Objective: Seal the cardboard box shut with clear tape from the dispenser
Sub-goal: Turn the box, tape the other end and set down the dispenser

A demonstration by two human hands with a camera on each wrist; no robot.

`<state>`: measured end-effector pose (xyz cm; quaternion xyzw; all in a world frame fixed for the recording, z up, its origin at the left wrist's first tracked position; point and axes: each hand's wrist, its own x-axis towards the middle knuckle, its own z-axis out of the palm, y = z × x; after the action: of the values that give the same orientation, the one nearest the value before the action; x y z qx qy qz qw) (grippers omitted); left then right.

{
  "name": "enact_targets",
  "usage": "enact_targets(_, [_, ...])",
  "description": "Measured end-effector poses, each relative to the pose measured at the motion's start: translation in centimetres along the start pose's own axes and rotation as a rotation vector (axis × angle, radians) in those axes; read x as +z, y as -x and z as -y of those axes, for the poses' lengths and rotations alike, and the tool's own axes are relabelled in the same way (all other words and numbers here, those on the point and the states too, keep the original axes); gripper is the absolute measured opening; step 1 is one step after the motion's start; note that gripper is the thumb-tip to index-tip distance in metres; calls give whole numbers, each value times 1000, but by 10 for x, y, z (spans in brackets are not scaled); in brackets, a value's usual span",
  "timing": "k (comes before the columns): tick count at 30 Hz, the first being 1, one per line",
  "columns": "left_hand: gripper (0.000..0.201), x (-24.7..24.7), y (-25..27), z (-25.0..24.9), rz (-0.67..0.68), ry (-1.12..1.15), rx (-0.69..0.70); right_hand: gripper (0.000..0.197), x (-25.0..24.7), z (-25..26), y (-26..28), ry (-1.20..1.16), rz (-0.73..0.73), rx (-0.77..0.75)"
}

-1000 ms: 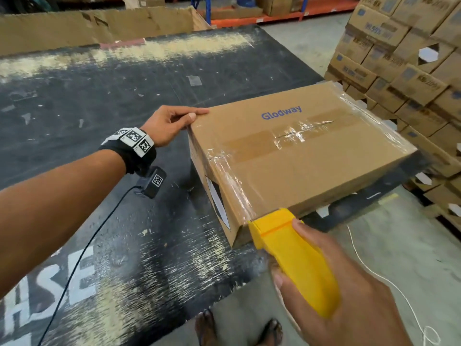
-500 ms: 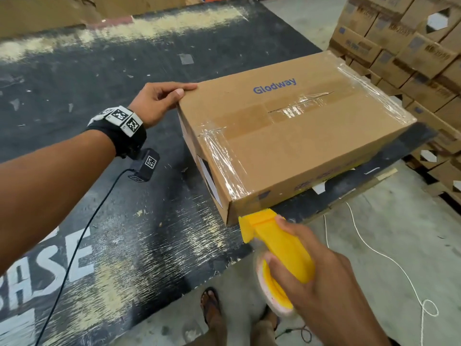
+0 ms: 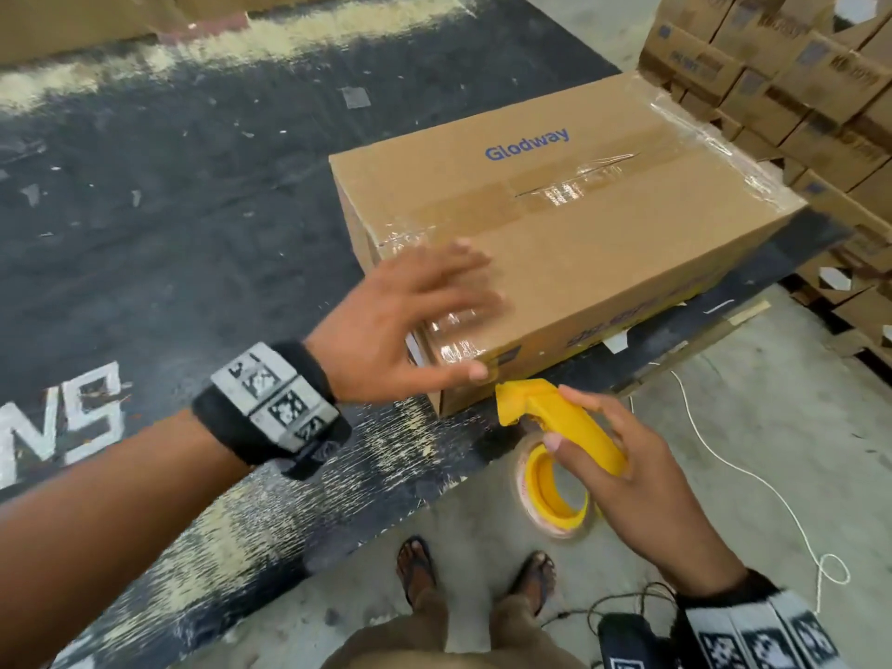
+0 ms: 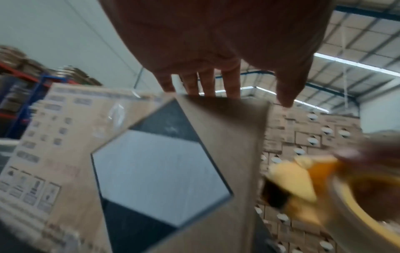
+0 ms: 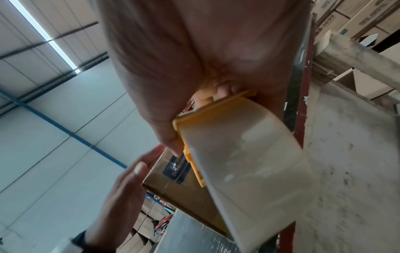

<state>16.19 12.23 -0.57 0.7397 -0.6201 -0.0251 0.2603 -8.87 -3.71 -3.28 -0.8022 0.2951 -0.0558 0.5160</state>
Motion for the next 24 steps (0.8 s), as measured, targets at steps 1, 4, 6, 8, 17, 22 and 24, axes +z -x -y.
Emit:
enact_targets(1, [61,7,2,-4,26,-56,14,42,-1,-2,-1,-21,-16,8])
enact_targets(4, [59,14,3,-9,18,-104,-8,44,-8,-6,-4,-68,-39,15])
enact_targets(6, [58,15,2,-12,14,-101,-48,47,-16,-9,-5,-105,-66,13])
enact_targets(8, [58,15,-4,-21,-2,-78,-95,50,-29,-14,-6,-127,-108,17])
enact_targets(17, [54,63,-105,-103,-109,66,-101,64,-133,-81,-47,-129,-510,121])
enact_targets(22, [56,108,-199,-139,-112,104,-46,50,-207,-107,-103,-223,-707,154])
enact_targets(24, [57,126,-238,-148,-112,85,-48,48,-237,-121,-135,-227,-725,163])
